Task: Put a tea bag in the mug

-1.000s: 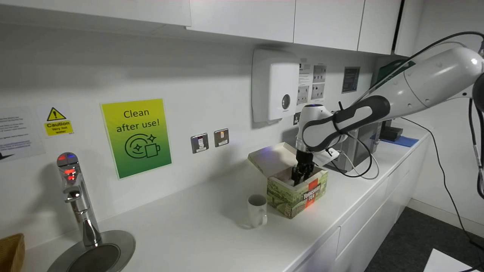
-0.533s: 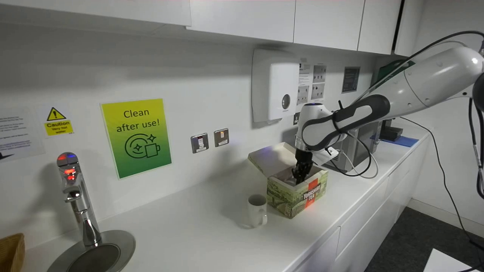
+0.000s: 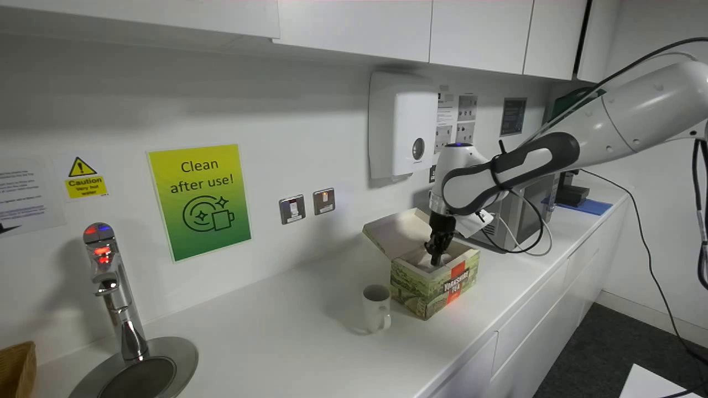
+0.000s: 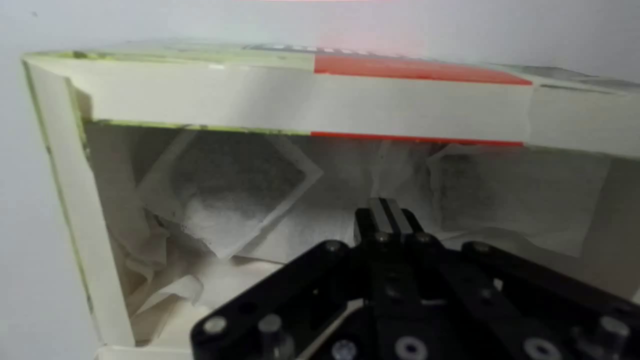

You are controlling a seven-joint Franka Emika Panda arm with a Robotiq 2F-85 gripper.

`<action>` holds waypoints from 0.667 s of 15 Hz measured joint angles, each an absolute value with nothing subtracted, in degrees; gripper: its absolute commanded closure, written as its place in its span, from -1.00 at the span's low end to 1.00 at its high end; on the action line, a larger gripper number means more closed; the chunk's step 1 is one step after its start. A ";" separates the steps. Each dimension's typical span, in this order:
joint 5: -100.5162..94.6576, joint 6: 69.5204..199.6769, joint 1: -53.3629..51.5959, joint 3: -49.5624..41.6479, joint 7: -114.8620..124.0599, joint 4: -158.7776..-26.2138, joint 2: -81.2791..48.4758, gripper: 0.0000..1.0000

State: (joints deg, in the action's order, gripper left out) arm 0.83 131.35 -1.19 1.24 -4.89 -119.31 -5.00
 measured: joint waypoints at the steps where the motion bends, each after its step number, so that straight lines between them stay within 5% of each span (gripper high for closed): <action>1: 0.61 131.35 -1.43 1.32 -4.91 -119.32 -4.50 0.99; 7: -0.34 131.35 -1.68 2.16 -4.96 -119.51 -1.85 0.99; 8: -0.69 131.35 -1.69 2.18 -4.96 -119.52 -1.61 0.47; 9: -1.05 131.35 -1.69 2.19 -4.96 -119.53 -1.42 0.52; 10: -1.50 131.35 -1.69 2.19 -4.97 -119.56 -1.28 0.86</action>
State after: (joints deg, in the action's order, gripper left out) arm -1.50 131.35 -1.69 2.19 -4.97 -119.56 -1.28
